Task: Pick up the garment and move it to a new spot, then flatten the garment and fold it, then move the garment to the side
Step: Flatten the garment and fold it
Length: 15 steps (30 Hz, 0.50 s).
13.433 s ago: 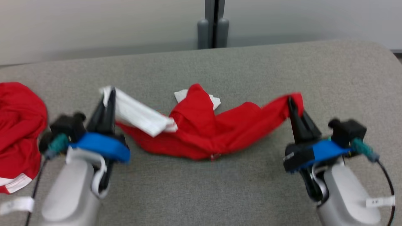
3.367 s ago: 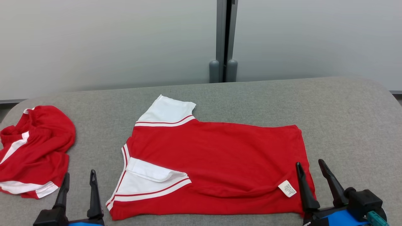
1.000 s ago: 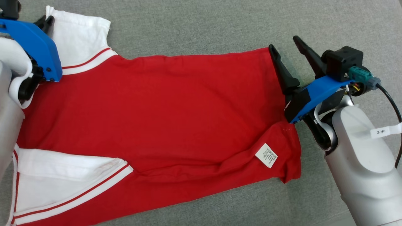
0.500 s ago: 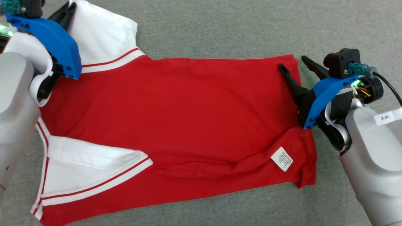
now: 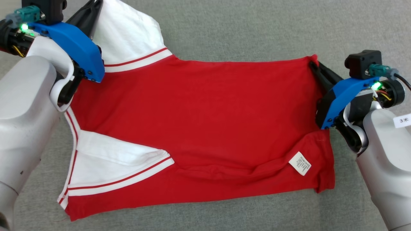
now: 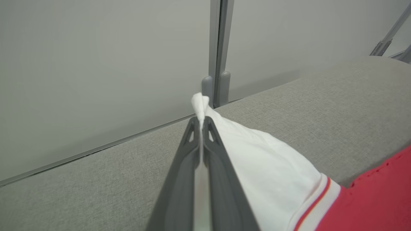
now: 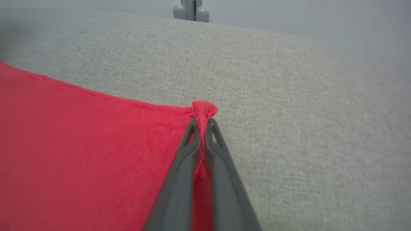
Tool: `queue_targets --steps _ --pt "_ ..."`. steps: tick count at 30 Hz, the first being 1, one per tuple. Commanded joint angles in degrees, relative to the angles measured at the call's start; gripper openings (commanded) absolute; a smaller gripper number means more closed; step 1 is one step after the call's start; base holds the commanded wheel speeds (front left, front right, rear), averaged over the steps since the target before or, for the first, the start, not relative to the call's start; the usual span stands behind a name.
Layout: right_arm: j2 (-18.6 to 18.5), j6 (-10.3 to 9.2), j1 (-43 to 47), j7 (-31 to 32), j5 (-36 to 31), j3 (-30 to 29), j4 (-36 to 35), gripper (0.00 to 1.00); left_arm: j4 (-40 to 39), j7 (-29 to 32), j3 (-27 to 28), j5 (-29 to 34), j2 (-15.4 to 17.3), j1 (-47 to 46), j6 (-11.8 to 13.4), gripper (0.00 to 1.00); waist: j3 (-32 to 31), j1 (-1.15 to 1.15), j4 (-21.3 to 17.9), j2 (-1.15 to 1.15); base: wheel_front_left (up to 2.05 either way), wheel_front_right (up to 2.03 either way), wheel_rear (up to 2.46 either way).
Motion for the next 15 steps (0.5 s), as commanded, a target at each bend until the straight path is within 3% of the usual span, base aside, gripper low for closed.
queue_targets --steps 1,15 --pt "-0.47 0.01 -0.48 -1.64 -0.82 -0.64 0.66 0.00 -0.54 -1.19 -0.42 -0.70 0.02 0.72 -0.05 0.00 -0.79 0.00 0.29 0.00 0.00 0.00 0.00" --pt "0.04 0.01 5.43 -12.31 -4.51 -2.57 6.40 0.00 -10.69 -9.61 -2.69 -3.14 3.37 11.05 0.09 0.00 -8.30 0.00 4.57 0.00 0.00 0.00 0.00"
